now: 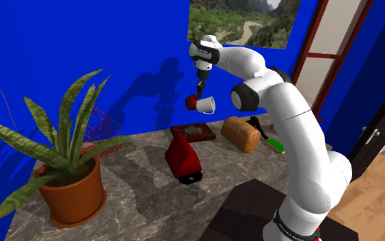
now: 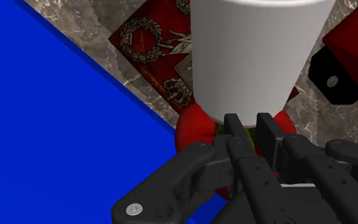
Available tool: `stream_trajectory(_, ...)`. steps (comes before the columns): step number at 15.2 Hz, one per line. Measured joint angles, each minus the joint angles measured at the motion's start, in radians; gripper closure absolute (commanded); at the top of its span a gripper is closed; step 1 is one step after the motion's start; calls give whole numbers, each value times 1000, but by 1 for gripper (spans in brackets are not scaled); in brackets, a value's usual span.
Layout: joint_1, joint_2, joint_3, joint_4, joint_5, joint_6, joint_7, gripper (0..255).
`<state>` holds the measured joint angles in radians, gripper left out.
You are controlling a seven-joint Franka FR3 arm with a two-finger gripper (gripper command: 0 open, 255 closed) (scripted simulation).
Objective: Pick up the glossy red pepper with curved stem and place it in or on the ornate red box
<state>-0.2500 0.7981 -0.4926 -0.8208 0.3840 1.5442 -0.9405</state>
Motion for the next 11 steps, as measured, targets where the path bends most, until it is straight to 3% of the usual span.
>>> stream_trajectory(2,-7,27,6,26,6,-1,3,255)
stream_trajectory(11,42,-5,0,-161,3,142,-23,255)
